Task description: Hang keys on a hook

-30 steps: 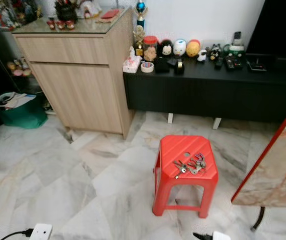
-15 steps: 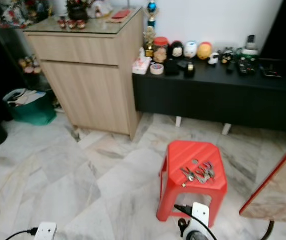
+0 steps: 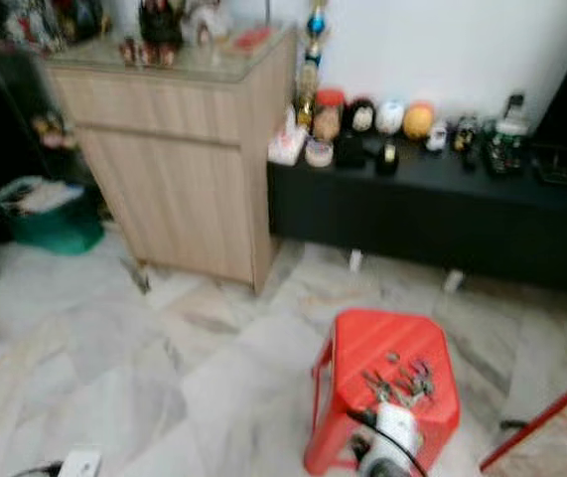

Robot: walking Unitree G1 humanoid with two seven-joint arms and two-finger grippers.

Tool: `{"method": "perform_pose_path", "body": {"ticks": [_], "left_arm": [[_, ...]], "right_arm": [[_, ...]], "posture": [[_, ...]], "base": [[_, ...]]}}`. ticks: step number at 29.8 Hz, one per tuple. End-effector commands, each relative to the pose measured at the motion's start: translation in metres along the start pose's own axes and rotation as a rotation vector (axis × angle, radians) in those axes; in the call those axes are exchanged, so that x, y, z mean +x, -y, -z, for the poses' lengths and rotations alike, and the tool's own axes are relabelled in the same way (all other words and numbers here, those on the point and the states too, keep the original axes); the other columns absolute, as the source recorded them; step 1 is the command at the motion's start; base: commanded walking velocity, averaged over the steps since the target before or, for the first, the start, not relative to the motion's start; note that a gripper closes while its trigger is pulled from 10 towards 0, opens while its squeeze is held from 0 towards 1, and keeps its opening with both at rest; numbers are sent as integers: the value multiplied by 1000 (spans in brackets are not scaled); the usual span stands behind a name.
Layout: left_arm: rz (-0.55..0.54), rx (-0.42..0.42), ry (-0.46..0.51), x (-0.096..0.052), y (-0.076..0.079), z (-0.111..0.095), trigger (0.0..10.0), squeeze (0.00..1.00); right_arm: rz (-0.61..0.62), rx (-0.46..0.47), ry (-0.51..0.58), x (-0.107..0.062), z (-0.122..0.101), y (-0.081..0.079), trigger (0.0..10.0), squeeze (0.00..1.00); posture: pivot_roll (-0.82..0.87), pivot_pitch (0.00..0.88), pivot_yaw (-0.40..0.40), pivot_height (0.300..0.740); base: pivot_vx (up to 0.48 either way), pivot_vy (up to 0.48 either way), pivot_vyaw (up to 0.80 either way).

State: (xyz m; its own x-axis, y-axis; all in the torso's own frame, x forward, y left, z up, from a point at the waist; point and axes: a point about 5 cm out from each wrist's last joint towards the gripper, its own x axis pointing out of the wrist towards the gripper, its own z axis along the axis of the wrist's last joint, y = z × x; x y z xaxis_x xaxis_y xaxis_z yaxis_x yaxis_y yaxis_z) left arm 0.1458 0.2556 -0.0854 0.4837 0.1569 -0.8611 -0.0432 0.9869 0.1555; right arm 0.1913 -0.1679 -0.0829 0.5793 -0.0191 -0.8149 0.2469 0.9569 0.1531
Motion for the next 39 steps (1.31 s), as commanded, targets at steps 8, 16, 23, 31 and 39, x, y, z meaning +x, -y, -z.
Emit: {"method": "perform_pose_path", "body": {"ticks": [8, 16, 23, 31, 39], "left_arm": [[9, -23, 14, 1, 5, -3, 10000, 0], [9, -54, 51, 2, 8, -10, 10000, 0], [8, -34, 65, 3, 10, -15, 10000, 0], [2, -65, 84, 3, 11, -17, 10000, 0], [10, -137, 353, 1, 13, -75, 10000, 0]], "right_arm": [[36, 13, -5, -2, 2, 13, 10000, 0], [49, 38, 30, -1, -3, 14, 10000, 0], [47, 27, 19, -1, -4, 15, 10000, 0], [55, 32, 47, -1, -10, 19, 10000, 0], [41, -6, 197, -5, -34, 36, 10000, 0]], "posture": [[31, 0, 7, 740], [35, 0, 2, 740], [26, 0, -3, 740], [24, 0, -14, 740], [33, 0, -25, 740]], "base": [[150, 0, 0], [0, 0, 0], [0, -74, -418], [0, -65, -194], [0, 0, 0]]}}
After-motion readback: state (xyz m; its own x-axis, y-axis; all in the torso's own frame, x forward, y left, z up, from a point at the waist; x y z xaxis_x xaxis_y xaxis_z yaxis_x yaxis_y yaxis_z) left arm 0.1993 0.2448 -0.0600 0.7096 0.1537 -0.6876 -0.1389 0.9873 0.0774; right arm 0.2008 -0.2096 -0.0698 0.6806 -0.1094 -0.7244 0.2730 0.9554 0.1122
